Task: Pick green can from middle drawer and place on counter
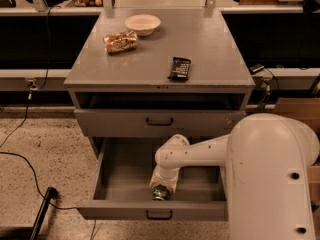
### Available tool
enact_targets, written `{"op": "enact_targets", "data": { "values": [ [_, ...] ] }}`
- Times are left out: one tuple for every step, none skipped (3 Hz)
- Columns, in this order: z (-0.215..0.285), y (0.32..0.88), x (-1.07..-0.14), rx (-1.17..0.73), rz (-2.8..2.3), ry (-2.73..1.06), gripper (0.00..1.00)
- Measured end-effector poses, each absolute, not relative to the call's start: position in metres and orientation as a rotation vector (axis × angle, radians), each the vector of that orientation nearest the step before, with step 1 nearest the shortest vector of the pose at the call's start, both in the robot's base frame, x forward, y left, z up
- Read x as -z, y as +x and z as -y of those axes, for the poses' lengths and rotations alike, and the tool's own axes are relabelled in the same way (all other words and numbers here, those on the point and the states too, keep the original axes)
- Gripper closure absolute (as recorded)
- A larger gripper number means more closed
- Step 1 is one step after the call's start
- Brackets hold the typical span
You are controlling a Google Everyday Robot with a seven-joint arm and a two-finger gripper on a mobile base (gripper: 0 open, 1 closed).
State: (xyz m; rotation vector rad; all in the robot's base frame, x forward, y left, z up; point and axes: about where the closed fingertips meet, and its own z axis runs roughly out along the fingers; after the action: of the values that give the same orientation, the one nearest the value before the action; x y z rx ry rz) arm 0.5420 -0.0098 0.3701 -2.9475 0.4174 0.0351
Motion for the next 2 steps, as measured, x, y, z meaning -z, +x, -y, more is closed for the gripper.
{"op": "enact_targets", "data": {
  "values": [
    [0.005, 0.541, -0.373, -0.05, -0.403, -2.95, 0.65],
    [0.001, 0.545, -0.384, -0.082, -0.439, -2.843, 0.77]
  ]
}}
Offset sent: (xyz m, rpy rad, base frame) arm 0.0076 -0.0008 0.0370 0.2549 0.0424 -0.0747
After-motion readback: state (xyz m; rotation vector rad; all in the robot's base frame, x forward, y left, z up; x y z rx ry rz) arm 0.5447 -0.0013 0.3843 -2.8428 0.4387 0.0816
